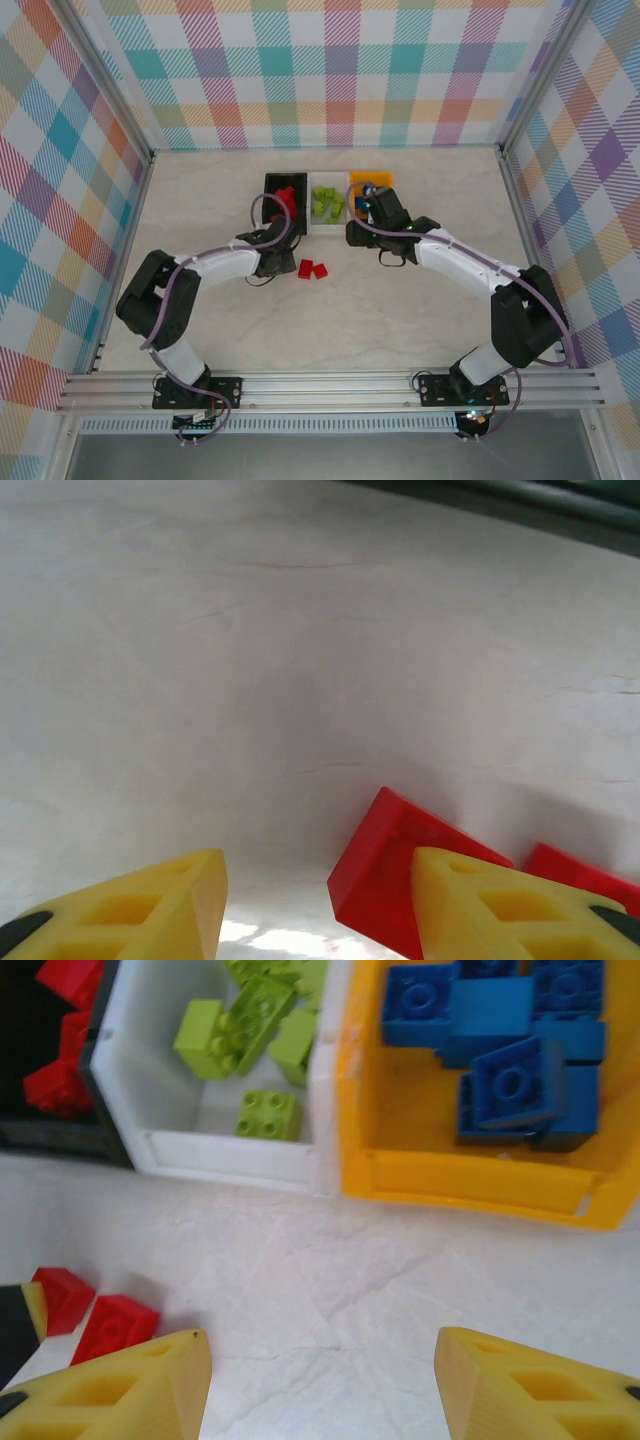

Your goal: Sort the legos into containers by color

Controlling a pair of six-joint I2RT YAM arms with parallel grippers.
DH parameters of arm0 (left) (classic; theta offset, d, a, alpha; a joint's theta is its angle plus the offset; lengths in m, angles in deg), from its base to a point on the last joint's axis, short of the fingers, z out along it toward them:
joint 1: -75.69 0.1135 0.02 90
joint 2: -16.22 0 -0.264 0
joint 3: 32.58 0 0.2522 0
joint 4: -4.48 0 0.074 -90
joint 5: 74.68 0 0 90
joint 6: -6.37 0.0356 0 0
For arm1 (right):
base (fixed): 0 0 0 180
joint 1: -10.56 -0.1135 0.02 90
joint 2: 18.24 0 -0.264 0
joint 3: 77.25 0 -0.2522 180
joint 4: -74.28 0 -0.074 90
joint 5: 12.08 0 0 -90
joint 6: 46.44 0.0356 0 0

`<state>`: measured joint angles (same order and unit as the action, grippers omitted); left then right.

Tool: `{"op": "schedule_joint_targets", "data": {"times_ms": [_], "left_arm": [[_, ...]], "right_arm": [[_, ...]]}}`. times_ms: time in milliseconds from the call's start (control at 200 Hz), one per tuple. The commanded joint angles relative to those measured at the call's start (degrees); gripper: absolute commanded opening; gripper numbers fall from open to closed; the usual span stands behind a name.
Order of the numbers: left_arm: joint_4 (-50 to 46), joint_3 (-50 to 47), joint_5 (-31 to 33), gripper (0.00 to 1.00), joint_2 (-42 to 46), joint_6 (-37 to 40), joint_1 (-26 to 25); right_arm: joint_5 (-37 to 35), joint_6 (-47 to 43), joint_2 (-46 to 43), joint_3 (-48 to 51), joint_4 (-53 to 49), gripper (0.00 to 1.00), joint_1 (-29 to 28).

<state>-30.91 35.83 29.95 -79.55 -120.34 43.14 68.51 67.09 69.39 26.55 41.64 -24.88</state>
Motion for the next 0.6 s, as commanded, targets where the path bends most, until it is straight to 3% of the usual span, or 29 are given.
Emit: {"op": "schedule_joint_targets", "data": {"times_ms": [0, 330, 595], "left_arm": [[-3.8, -4.3, 2.2, 0.53, 4.0, -2.0, 1.7], [-2.7, -5.0, 0.1, 0.64, 12.8, -0.2, -0.6], [-0.3, -2.3, 0.7, 0.67, 2.2, 0.9, -0.9]], "right_arm": [[1.3, 0.9, 0.8, 0.6, 0.8, 0.62, -3.8], [1.1, 2.7, 4.2, 0.7, 3.0, 0.62, -6.9], [0.3, 2.8, 3.4, 1.9, 2.6, 0.62, -6.8]]}}
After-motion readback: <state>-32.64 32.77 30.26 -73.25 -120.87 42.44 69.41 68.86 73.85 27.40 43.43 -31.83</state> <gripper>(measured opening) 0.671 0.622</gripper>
